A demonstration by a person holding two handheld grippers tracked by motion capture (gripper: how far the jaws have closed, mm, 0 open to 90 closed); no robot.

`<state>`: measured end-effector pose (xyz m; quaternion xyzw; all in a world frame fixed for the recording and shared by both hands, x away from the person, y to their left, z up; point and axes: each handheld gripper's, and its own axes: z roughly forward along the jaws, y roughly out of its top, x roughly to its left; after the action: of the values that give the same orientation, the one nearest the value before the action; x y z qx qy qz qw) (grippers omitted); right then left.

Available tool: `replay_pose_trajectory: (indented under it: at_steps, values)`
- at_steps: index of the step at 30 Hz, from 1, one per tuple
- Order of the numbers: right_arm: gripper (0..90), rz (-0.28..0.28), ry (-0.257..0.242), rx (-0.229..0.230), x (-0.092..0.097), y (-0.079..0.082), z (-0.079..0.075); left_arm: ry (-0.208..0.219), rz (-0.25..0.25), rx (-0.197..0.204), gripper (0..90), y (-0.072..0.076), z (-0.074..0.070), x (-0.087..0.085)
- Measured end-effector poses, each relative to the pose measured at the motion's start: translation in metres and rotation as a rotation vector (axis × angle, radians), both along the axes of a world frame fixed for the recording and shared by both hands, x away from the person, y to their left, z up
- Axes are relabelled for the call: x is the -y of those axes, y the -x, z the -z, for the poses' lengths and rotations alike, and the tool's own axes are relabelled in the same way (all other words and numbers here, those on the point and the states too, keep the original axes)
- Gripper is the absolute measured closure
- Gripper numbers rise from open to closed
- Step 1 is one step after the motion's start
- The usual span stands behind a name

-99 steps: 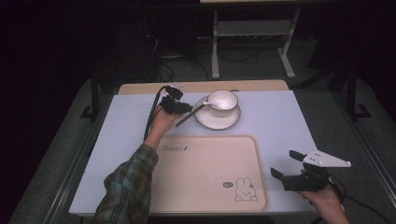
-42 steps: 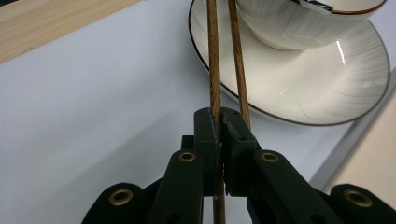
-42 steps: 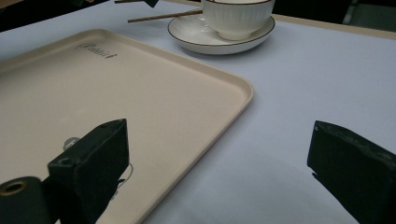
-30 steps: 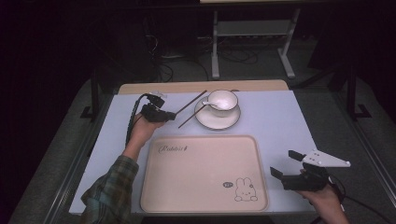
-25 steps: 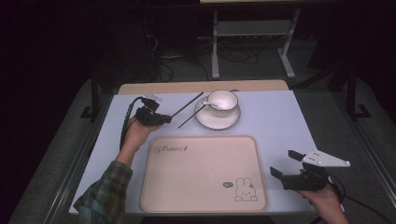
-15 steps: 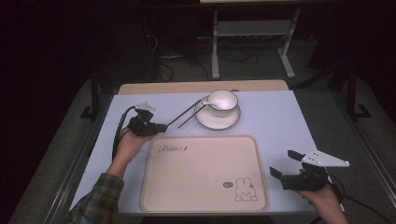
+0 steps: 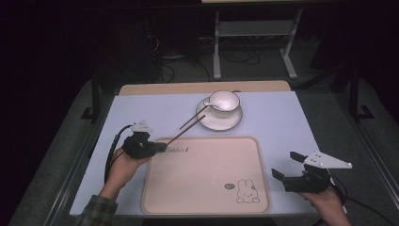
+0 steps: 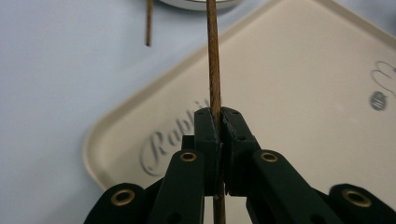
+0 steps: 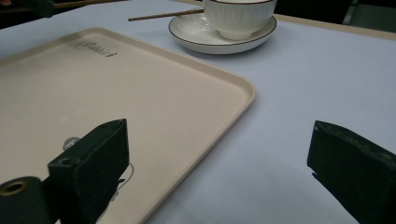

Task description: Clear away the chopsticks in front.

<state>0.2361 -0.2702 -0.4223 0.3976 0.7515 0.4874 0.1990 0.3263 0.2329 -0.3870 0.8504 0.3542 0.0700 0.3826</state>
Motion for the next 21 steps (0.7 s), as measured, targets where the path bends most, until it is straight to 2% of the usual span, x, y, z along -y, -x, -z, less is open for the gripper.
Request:
replay_pose_trajectory:
  at_steps: [4, 7, 11, 21]
  values:
    - [4.8, -0.001, 0.002, 0.0, 0.0, 0.0, 0.0, -0.022, 0.007, -0.016, 85.7, 0.016, 0.007, 0.001]
    - [4.9, -0.001, 0.003, 0.002, 0.0, 0.0, 0.0, -0.036, 0.013, -0.046, 85.7, 0.025, 0.016, 0.001]
    - [4.9, -0.005, 0.004, 0.004, -0.001, 0.0, 0.0, -0.061, 0.018, -0.073, 85.6, 0.027, 0.024, 0.004]
    - [5.0, -0.008, 0.007, 0.004, -0.002, 0.0, -0.001, -0.105, 0.024, -0.102, 85.4, 0.025, 0.037, 0.009]
